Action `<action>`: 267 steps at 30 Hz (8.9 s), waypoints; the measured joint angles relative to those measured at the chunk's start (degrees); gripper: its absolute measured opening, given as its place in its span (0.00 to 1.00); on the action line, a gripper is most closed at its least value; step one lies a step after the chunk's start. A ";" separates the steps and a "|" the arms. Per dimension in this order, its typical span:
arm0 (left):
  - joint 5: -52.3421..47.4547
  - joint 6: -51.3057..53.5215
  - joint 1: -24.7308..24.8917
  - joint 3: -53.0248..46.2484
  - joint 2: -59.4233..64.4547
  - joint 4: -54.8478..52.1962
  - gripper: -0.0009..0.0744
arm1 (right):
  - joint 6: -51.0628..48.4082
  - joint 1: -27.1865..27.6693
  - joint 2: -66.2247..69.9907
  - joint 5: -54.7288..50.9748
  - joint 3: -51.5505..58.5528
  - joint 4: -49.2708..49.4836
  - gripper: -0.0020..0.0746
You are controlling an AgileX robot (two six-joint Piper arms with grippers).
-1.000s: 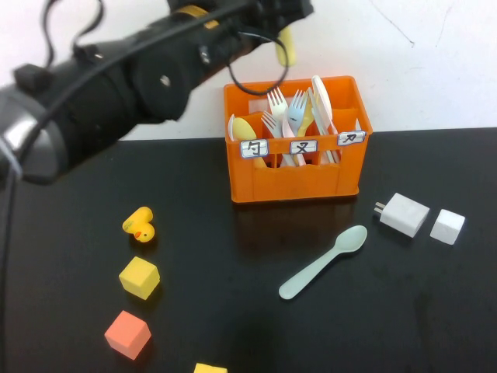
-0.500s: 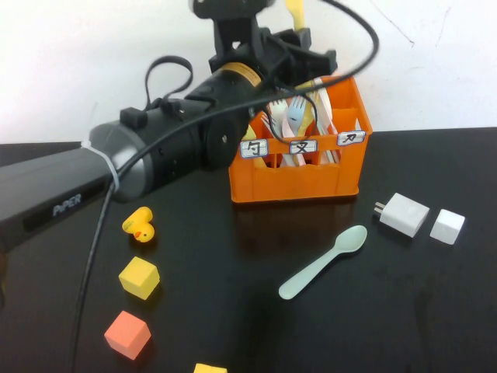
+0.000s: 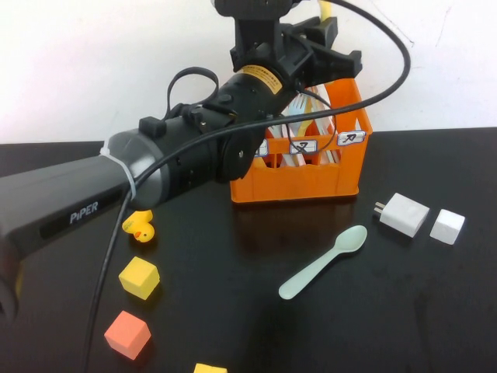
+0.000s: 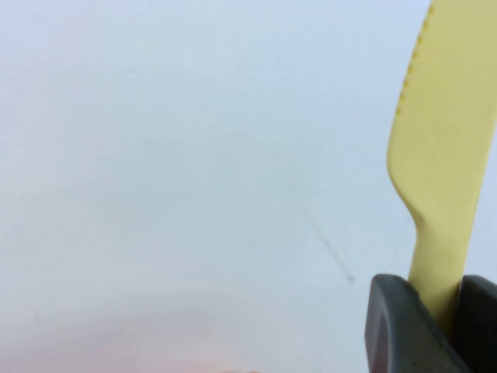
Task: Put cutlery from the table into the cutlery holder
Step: Place the knife on the box, then pick up the spoon, then place the spoon on the box
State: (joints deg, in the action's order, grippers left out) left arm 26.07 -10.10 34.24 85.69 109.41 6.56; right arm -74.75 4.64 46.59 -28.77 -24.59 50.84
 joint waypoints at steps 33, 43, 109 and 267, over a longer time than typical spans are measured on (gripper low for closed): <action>7.37 -6.99 0.55 0.00 9.68 -2.56 0.16 | -0.12 0.00 0.00 0.00 0.60 0.00 0.02; 11.03 -9.01 0.55 0.12 11.21 -2.56 0.16 | -0.12 0.00 0.00 0.00 1.44 0.00 0.02; -60.96 4.95 1.72 -12.72 -41.84 -6.56 0.01 | -2.64 -0.71 1.58 -13.36 -1.33 7.96 0.02; -59.37 -15.39 1.72 -57.01 -79.17 -27.88 0.01 | 64.50 -38.93 71.88 54.99 -60.92 -46.34 0.30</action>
State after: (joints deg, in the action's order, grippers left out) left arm -33.30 -25.49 35.96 28.68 30.24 -21.31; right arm -10.24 -34.29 118.47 26.22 -85.51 4.50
